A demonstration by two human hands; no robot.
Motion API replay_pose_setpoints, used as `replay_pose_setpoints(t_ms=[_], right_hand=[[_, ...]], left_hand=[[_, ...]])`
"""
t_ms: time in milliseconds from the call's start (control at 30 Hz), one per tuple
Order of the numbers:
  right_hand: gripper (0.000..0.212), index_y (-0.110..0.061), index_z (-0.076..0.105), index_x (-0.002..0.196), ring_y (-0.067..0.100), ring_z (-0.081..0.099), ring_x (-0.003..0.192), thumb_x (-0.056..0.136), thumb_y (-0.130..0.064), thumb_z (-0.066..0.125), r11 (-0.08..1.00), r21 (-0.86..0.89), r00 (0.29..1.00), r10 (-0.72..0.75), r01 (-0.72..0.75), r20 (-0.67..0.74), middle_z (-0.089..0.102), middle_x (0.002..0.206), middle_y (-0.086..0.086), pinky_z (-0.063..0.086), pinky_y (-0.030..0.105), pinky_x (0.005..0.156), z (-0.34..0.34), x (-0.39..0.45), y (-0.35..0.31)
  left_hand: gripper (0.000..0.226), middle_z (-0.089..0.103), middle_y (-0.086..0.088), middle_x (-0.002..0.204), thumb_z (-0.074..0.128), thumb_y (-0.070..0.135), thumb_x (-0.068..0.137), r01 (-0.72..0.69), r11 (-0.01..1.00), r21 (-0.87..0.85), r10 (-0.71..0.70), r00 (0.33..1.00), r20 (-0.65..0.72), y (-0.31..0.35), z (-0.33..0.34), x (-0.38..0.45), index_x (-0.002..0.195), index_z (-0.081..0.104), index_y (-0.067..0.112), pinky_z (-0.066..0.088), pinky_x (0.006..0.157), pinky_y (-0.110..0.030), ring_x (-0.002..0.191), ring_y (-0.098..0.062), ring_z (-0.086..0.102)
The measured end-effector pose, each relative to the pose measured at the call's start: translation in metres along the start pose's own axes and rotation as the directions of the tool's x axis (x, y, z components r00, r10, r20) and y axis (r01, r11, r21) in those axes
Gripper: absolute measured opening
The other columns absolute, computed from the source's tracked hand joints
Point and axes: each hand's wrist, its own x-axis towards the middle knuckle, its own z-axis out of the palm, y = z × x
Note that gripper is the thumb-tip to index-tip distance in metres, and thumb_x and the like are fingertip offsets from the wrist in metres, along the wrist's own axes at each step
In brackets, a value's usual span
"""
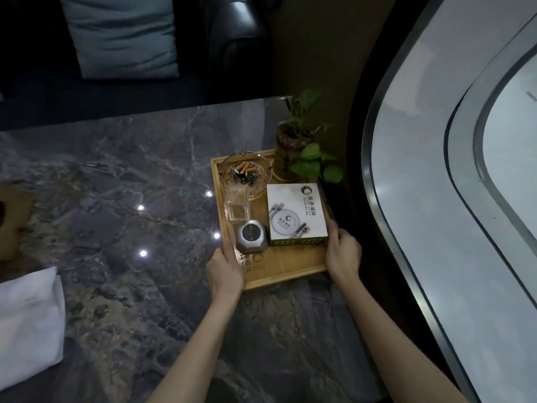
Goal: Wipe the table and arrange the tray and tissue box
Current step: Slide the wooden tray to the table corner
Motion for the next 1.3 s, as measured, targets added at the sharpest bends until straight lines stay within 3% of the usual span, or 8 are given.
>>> replay_pose_setpoints(t_ms=[100,233,533,733,833,1033,1167,1300], right_hand=[[0.05,0.001,0.065,0.099,0.035,0.065,0.088,0.097,-0.038,0.034,0.999,0.001,0.999,-0.043,0.043,-0.03,0.071,0.092,0.022,0.05,0.039,0.074,0.006,-0.006,-0.012],[0.05,0.0,0.066,0.1,0.033,0.065,0.086,0.097,-0.04,0.035,0.996,0.016,0.995,-0.085,0.086,-0.057,0.07,0.091,0.019,0.052,0.044,0.076,0.016,-0.017,-0.034],[0.052,0.001,0.066,0.089,0.033,0.062,0.084,0.097,-0.038,0.034,0.978,0.041,0.978,-0.201,0.204,-0.063,0.069,0.087,0.019,0.042,0.038,0.07,0.049,-0.054,-0.085],[0.05,-0.004,0.064,0.078,0.024,0.056,0.073,0.097,-0.038,0.033,0.972,0.101,0.977,-0.211,0.211,-0.009,0.059,0.071,0.005,0.038,0.036,0.065,0.085,-0.097,-0.108],[0.05,-0.003,0.058,0.069,0.023,0.052,0.068,0.098,-0.035,0.035,0.971,0.118,0.977,-0.211,0.209,0.012,0.057,0.067,0.006,0.033,0.034,0.062,0.102,-0.117,-0.111],[0.051,0.004,0.062,0.078,0.023,0.049,0.068,0.098,-0.033,0.035,0.976,0.09,0.978,-0.204,0.199,0.052,0.055,0.07,0.009,0.03,0.033,0.061,0.131,-0.151,-0.106],[0.052,0.003,0.06,0.074,0.024,0.051,0.066,0.098,-0.035,0.035,0.982,0.084,0.983,-0.172,0.166,0.068,0.058,0.07,0.009,0.031,0.033,0.06,0.145,-0.164,-0.099],[0.053,0.004,0.063,0.076,0.021,0.052,0.064,0.098,-0.036,0.035,0.988,0.093,0.988,-0.132,0.125,0.076,0.06,0.069,0.009,0.035,0.035,0.059,0.155,-0.173,-0.089]], left_hand=[[0.056,0.065,-0.022,0.097,0.025,0.038,0.096,0.001,0.999,-0.033,-0.002,1.0,-0.01,0.002,-0.015,0.005,0.09,0.061,-0.004,0.041,0.075,-0.035,0.089,-0.032,0.059],[0.055,0.063,-0.018,0.095,0.026,0.041,0.096,-0.023,0.998,-0.062,0.021,0.999,-0.034,0.007,-0.043,0.013,0.091,0.061,-0.001,0.036,0.072,-0.031,0.081,-0.023,0.052],[0.057,0.064,-0.017,0.094,0.026,0.041,0.096,-0.09,0.993,-0.074,0.078,0.986,-0.148,-0.01,-0.114,0.031,0.094,0.063,-0.003,0.041,0.077,-0.034,0.087,-0.028,0.058],[0.056,0.058,-0.009,0.082,0.026,0.043,0.095,-0.052,0.996,-0.075,0.037,0.982,-0.187,-0.04,-0.165,0.038,0.087,0.063,0.0,0.035,0.073,-0.03,0.082,-0.025,0.056],[0.054,0.057,-0.011,0.087,0.027,0.04,0.096,-0.042,0.998,-0.049,0.032,0.98,-0.195,-0.058,-0.186,0.04,0.093,0.063,-0.001,0.034,0.075,-0.03,0.082,-0.023,0.05],[0.051,0.064,-0.025,0.107,0.029,0.038,0.096,0.003,0.999,-0.045,-0.012,0.982,-0.19,-0.095,-0.213,0.041,0.105,0.062,0.0,0.034,0.077,-0.031,0.101,-0.036,0.056],[0.053,0.065,-0.023,0.106,0.027,0.038,0.096,0.013,1.0,-0.025,-0.017,0.984,-0.179,-0.112,-0.22,0.04,0.102,0.063,0.0,0.034,0.077,-0.03,0.092,-0.03,0.056],[0.05,0.065,-0.018,0.088,0.028,0.037,0.096,0.03,0.999,0.011,-0.028,0.986,-0.166,-0.125,-0.221,0.039,0.084,0.062,0.002,0.032,0.071,-0.03,0.079,-0.024,0.051]])
